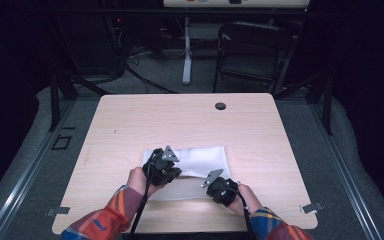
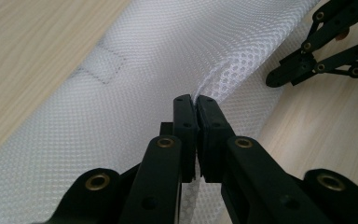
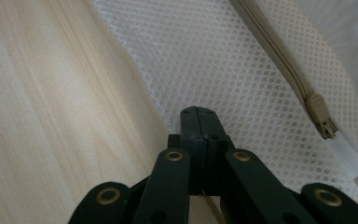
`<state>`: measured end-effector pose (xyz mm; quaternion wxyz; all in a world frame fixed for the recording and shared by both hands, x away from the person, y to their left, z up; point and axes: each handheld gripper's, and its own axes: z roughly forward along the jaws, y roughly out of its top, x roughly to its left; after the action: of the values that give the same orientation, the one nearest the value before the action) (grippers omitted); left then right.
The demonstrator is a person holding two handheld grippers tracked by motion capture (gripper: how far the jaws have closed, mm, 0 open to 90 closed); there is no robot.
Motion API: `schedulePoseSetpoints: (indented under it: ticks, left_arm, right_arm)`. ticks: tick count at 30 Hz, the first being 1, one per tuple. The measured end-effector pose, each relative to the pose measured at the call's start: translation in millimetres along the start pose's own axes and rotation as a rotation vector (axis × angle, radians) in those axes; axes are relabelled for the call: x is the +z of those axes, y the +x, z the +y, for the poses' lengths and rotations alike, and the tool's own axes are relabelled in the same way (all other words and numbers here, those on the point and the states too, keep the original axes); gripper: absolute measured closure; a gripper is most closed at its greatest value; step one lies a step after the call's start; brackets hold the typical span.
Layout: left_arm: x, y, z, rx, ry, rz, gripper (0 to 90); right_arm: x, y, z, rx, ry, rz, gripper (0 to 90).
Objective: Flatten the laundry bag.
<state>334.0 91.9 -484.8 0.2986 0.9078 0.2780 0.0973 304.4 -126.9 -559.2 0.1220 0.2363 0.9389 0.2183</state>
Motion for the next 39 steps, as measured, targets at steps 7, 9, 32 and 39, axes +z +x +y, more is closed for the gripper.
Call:
schedulePoseSetpoints:
  ticks: [7,9,32,39]
  left_arm:
    - [-9.6,6.3,9.4,0.001,-0.017,0.006,87.3]
    - [-11.6,8.7,12.6,0.001,-0.013,0.011,87.2]
    - [-27.3,36.3,59.8,0.002,-0.075,0.125,87.2]
    - [-28.2,42.7,70.9,0.008,-0.093,0.147,87.2]
  right_arm:
    - [-1.6,0.4,-0.7,0.001,0.014,0.016,90.0]
    - [-2.5,0.6,-1.0,-0.002,0.023,0.022,90.0]
    - [-8.2,5.2,-4.3,-0.012,0.063,0.115,90.0]
    - [-11.3,7.1,-6.4,-0.029,0.085,0.134,90.0]
